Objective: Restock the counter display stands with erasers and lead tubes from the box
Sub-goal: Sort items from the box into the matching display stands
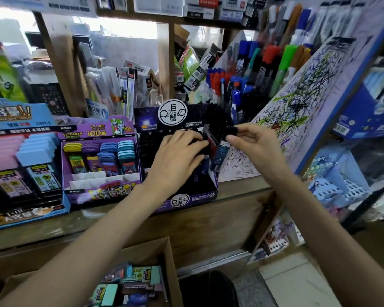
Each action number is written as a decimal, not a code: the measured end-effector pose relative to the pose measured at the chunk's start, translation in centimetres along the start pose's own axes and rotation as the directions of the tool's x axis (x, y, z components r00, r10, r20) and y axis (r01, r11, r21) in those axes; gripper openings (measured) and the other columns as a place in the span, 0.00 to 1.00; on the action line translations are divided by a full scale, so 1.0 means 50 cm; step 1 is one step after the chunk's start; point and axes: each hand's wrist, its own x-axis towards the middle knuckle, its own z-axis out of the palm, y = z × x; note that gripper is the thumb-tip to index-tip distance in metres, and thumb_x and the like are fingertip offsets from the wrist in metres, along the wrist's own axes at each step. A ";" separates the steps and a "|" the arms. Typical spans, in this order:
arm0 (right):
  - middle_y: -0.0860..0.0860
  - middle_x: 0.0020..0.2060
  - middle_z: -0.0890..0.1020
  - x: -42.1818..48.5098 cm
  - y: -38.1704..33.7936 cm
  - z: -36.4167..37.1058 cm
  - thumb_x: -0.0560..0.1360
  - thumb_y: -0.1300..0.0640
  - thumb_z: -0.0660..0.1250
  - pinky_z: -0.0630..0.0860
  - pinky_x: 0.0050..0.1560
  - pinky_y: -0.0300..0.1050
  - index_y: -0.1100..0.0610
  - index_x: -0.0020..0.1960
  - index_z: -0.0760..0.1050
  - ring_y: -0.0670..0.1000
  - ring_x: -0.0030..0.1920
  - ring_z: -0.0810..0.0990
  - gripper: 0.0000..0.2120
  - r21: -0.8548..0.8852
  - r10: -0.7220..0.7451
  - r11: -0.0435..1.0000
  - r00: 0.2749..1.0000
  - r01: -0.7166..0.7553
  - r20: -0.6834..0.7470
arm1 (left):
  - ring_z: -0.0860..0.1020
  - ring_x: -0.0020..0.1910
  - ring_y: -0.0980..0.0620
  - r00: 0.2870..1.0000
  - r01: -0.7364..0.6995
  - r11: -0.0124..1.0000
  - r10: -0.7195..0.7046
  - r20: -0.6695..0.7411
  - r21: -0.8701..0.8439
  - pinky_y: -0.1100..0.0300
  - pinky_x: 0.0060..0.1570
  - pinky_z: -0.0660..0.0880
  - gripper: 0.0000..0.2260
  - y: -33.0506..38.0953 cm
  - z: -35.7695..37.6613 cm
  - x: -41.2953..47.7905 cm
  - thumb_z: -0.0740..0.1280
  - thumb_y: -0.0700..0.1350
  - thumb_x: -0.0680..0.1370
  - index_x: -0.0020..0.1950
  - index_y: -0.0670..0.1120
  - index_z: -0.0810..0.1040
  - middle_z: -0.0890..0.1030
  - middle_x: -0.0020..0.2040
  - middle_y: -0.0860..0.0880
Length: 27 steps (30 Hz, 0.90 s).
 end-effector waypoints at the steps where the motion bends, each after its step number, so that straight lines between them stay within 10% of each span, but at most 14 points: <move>1: 0.44 0.37 0.82 0.001 0.009 0.007 0.72 0.66 0.70 0.74 0.39 0.29 0.52 0.45 0.79 0.37 0.37 0.80 0.09 0.000 -0.002 1.000 1.000 0.002 0.001 | 0.70 0.62 0.47 0.999 -0.018 0.999 0.017 0.029 0.035 0.54 0.58 0.62 0.15 -0.003 0.008 0.003 0.64 0.47 0.78 0.65 0.48 0.75 0.75 0.62 0.50; 14: 0.48 0.39 0.80 0.027 0.075 0.051 0.72 0.64 0.70 0.80 0.46 0.45 0.51 0.48 0.77 0.49 0.41 0.81 0.09 -0.067 0.007 0.998 0.988 0.004 0.156 | 0.76 0.49 0.45 0.990 0.112 0.994 -0.111 -0.083 0.005 0.56 0.45 0.69 0.11 -0.018 0.020 -0.002 0.70 0.44 0.75 0.57 0.43 0.78 0.77 0.51 0.45; 22: 0.46 0.39 0.78 0.010 0.087 0.059 0.73 0.63 0.69 0.79 0.45 0.38 0.53 0.53 0.74 0.48 0.40 0.82 0.11 -0.079 -0.004 0.997 0.985 0.018 0.171 | 0.76 0.47 0.44 0.995 0.066 0.997 -0.064 -0.072 0.031 0.56 0.44 0.67 0.09 -0.021 0.020 -0.014 0.69 0.42 0.76 0.55 0.44 0.80 0.79 0.50 0.46; 27: 0.53 0.46 0.77 -0.008 0.104 0.079 0.73 0.60 0.70 0.75 0.46 0.39 0.62 0.57 0.76 0.48 0.46 0.77 0.13 -0.459 -0.276 0.834 0.952 0.306 0.133 | 0.77 0.45 0.44 0.996 0.054 0.998 -0.051 -0.074 0.033 0.55 0.42 0.69 0.09 -0.024 0.020 -0.018 0.69 0.42 0.75 0.55 0.43 0.80 0.80 0.50 0.46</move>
